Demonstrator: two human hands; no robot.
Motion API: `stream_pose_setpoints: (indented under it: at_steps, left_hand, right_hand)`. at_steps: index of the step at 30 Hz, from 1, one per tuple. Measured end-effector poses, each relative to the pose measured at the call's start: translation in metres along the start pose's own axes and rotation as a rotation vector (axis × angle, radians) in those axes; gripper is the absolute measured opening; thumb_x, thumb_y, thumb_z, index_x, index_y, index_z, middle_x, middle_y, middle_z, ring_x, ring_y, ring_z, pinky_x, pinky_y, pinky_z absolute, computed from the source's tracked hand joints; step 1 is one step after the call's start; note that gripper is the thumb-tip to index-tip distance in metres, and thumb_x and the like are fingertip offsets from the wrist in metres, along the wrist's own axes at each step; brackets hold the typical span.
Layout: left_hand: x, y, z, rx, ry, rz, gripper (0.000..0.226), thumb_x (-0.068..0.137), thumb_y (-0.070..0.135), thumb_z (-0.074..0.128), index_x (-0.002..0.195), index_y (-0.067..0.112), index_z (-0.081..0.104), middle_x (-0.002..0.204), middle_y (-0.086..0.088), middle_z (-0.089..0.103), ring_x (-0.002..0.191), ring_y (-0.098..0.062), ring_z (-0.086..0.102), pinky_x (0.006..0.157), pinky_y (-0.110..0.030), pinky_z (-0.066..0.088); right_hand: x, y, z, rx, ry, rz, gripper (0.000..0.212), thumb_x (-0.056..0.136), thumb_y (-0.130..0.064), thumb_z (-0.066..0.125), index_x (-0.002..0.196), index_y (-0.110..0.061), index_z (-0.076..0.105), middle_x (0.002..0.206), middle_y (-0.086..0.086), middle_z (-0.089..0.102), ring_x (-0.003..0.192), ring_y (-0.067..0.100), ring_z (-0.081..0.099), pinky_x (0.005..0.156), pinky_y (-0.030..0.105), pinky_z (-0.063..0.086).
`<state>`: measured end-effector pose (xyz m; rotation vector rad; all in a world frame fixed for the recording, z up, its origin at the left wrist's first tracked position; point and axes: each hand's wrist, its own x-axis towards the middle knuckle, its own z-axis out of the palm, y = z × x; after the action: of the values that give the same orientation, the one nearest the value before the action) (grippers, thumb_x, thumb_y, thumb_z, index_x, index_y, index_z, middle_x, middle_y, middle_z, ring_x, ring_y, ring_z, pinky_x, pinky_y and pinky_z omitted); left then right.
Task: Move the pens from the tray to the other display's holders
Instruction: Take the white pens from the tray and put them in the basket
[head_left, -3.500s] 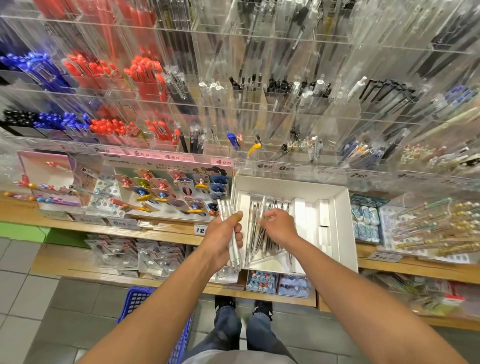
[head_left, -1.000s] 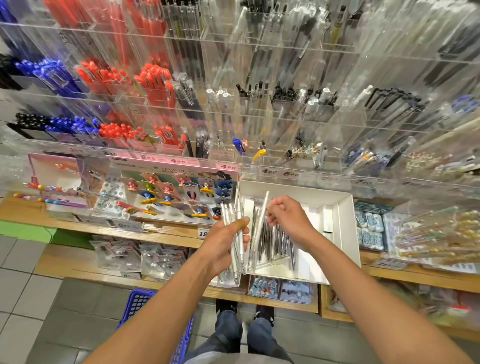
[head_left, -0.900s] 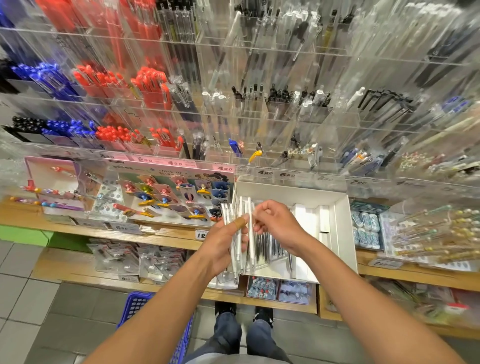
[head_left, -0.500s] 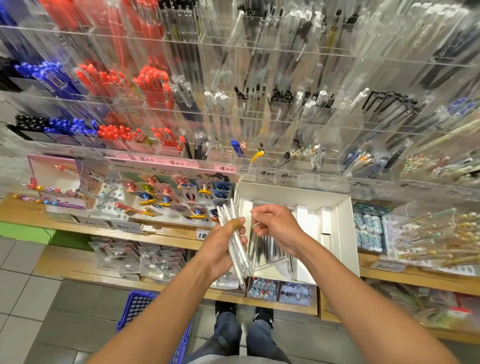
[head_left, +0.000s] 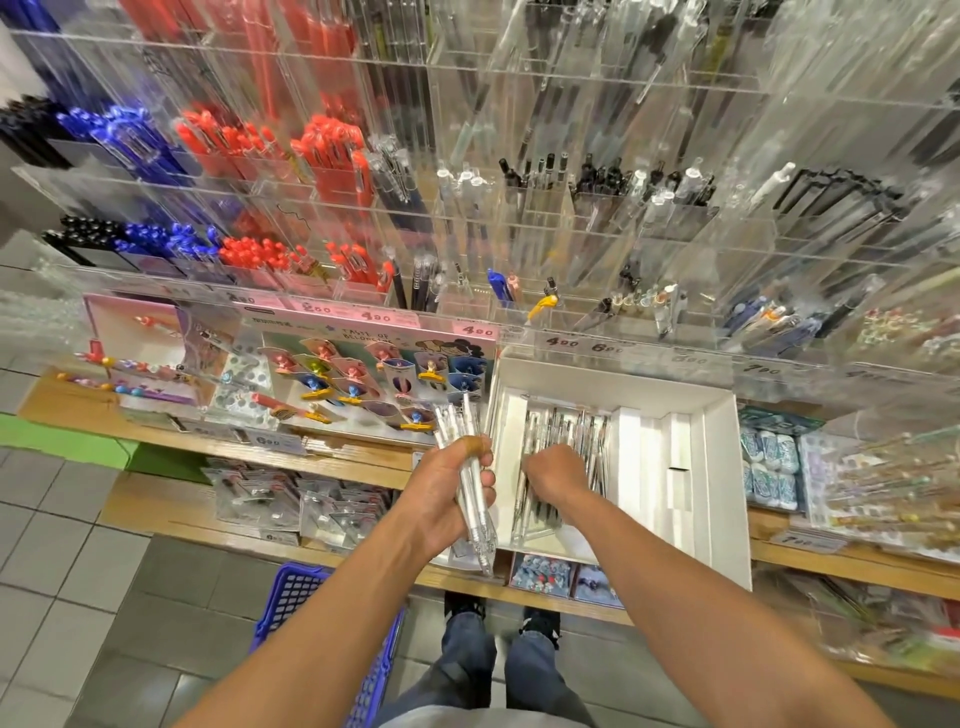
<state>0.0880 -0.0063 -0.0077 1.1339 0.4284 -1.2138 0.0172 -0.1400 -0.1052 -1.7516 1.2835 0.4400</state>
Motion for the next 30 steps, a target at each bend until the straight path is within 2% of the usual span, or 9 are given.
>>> stream_pose_setpoints:
  at_steps: [6, 8, 10, 14, 18, 21, 23, 26, 30]
  left_hand:
    - [-0.001, -0.002, -0.001, 0.034, 0.029, 0.019, 0.005, 0.095, 0.006, 0.055, 0.097, 0.008, 0.059, 0.065, -0.001, 0.055, 0.048, -0.012, 0.049, 0.045, -0.022, 0.044]
    - [-0.002, -0.003, -0.002, 0.038, 0.041, 0.020, 0.006, 0.094, 0.006, 0.057, 0.098, 0.008, 0.061, 0.065, -0.001, 0.056, 0.048, -0.012, 0.051, 0.044, -0.022, 0.045]
    - [-0.002, -0.002, -0.003, 0.044, 0.054, 0.025, 0.007, 0.094, 0.006, 0.058, 0.099, 0.007, 0.063, 0.064, -0.001, 0.057, 0.048, -0.012, 0.052, 0.044, -0.022, 0.045]
    - [-0.003, -0.005, -0.006, 0.077, 0.078, 0.052, 0.020, 0.091, 0.014, 0.067, 0.108, 0.003, 0.065, 0.064, -0.002, 0.058, 0.048, -0.013, 0.055, 0.045, -0.026, 0.048]
    - [-0.008, -0.006, -0.004, 0.072, 0.039, 0.041, 0.050, 0.079, 0.029, 0.078, 0.112, -0.003, 0.061, 0.077, -0.014, 0.066, 0.063, -0.028, 0.067, 0.057, -0.037, 0.057]
    - [-0.010, -0.006, -0.002, 0.097, 0.015, 0.030, 0.070, 0.074, 0.032, 0.081, 0.123, -0.011, 0.054, 0.108, -0.031, 0.068, 0.099, -0.047, 0.068, 0.091, -0.059, 0.054]
    - [-0.011, -0.006, -0.002, 0.080, 0.010, 0.046, 0.075, 0.073, 0.027, 0.082, 0.126, -0.013, 0.047, 0.115, -0.034, 0.065, 0.106, -0.047, 0.067, 0.097, -0.059, 0.051]
    - [-0.010, -0.002, -0.003, 0.081, 0.027, 0.066, 0.062, 0.078, 0.018, 0.080, 0.123, -0.007, 0.047, 0.104, -0.028, 0.067, 0.092, -0.036, 0.070, 0.077, -0.044, 0.058]
    - [-0.008, 0.002, -0.007, 0.062, -0.019, 0.050, 0.028, 0.087, 0.012, 0.068, 0.110, -0.001, 0.059, 0.082, -0.019, 0.059, 0.063, -0.024, 0.056, 0.055, -0.032, 0.052]
  right_hand:
    - [-0.006, 0.003, 0.003, 0.045, -0.007, -0.139, 0.045, 0.098, -0.023, 0.055, 0.055, -0.017, 0.044, 0.049, -0.003, 0.044, 0.037, 0.006, 0.038, 0.042, 0.017, 0.033]
    - [-0.013, 0.002, 0.000, 0.090, 0.011, -0.193, 0.040, 0.097, -0.023, 0.057, 0.059, -0.015, 0.050, 0.056, 0.003, 0.055, 0.047, 0.005, 0.048, 0.059, 0.018, 0.045]
    - [-0.025, -0.002, -0.008, 0.226, -0.032, -0.219, 0.021, 0.095, -0.027, 0.060, 0.079, -0.013, 0.061, 0.086, 0.004, 0.068, 0.073, 0.011, 0.062, 0.076, 0.025, 0.050]
    - [-0.063, -0.007, -0.029, 0.431, -0.121, -0.301, 0.015, 0.089, -0.031, 0.067, 0.097, -0.020, 0.061, 0.087, -0.004, 0.066, 0.068, 0.005, 0.062, 0.058, 0.017, 0.046]
    - [-0.098, -0.008, -0.027, 0.406, -0.199, -0.386, 0.019, 0.083, -0.033, 0.072, 0.092, -0.020, 0.062, 0.079, -0.004, 0.067, 0.058, 0.001, 0.061, 0.056, 0.018, 0.049]
    - [-0.111, -0.012, -0.023, 0.398, -0.155, -0.433, 0.020, 0.081, -0.035, 0.075, 0.088, -0.022, 0.061, 0.080, -0.004, 0.067, 0.059, 0.005, 0.062, 0.058, 0.020, 0.051]
    - [-0.114, -0.017, -0.021, 0.376, -0.136, -0.459, 0.021, 0.079, -0.037, 0.076, 0.084, -0.024, 0.061, 0.078, -0.004, 0.066, 0.059, 0.005, 0.062, 0.058, 0.020, 0.051]
    - [-0.115, -0.022, -0.019, 0.378, -0.170, -0.463, 0.022, 0.077, -0.040, 0.076, 0.082, -0.024, 0.062, 0.068, -0.006, 0.067, 0.054, 0.007, 0.062, 0.055, 0.021, 0.051]
    - [-0.094, -0.028, -0.023, 0.494, -0.215, -0.404, 0.017, 0.088, -0.032, 0.068, 0.088, -0.015, 0.063, 0.072, 0.002, 0.070, 0.055, 0.009, 0.062, 0.051, 0.020, 0.048]
